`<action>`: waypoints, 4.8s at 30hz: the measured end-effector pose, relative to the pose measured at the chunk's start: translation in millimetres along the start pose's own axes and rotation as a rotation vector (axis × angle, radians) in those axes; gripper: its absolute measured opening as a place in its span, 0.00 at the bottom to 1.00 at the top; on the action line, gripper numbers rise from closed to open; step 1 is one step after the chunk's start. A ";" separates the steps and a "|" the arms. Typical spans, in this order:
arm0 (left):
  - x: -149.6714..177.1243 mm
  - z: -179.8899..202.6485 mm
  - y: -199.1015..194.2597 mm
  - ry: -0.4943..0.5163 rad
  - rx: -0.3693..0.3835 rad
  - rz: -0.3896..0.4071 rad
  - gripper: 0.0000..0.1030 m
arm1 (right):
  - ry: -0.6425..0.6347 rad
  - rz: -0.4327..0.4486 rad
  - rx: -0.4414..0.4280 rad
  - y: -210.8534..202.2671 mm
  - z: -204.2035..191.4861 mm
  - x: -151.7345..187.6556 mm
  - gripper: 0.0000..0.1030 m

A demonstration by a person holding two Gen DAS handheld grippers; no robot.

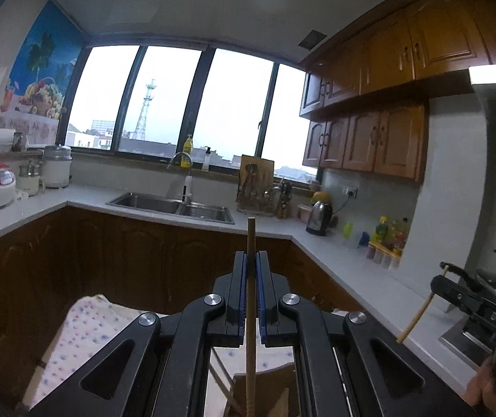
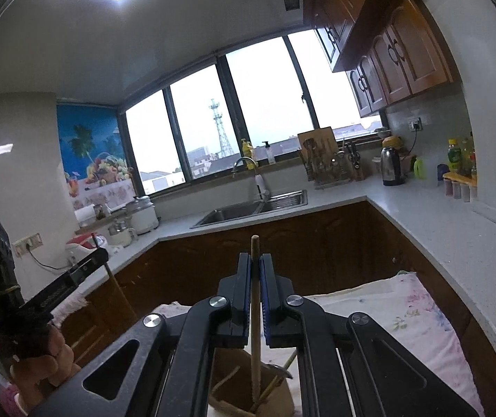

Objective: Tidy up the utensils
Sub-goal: 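Lift both wooden chopsticks and carry them above the wooden holder, then open the left tool into the holder while the right tool releases its chopstick, then move both open tools back down to the fork and metal chopsticks, then grasp a steel fork with the right tool while the left tool grasps a metal chopstick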

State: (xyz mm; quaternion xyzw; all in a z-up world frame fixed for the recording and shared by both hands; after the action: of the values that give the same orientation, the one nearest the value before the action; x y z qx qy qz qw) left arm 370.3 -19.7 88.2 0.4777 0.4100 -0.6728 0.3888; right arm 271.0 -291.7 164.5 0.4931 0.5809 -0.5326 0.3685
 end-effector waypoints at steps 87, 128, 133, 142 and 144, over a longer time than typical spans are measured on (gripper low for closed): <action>101.0 -15.0 -169.4 -0.245 -0.119 -0.420 0.93 | 0.126 -0.296 0.135 -153.6 66.6 168.6 0.96; 150.2 33.1 -9.1 -0.036 -0.023 -0.827 0.56 | 0.130 -0.689 0.246 -100.4 94.7 258.8 0.37; 164.3 40.8 29.1 0.015 -0.030 -0.915 0.45 | 0.134 -0.691 0.225 -96.8 96.2 257.8 0.26; 181.2 54.7 43.0 0.135 -0.013 -0.937 0.08 | 0.176 -0.684 0.159 -96.2 93.9 258.2 0.21; 182.8 55.2 40.0 0.140 0.004 -0.938 0.07 | 0.175 -0.680 0.145 -95.2 90.2 256.3 0.20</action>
State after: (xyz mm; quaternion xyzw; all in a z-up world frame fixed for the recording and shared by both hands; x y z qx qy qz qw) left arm 344.8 -109.1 -83.4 0.2856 0.6055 -0.7427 0.0135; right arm 108.4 -329.0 -70.1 0.3403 0.7016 -0.6205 0.0833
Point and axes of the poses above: each gripper's, at about its wrist camera, not at the fingertips, and y roughly the way its jaws point, z to its right, x to its underside, the point moved 1 cm from there along y, roughly the way its jaws point, and after that the axes turned 4 degrees about x, right-handed, at the moved point
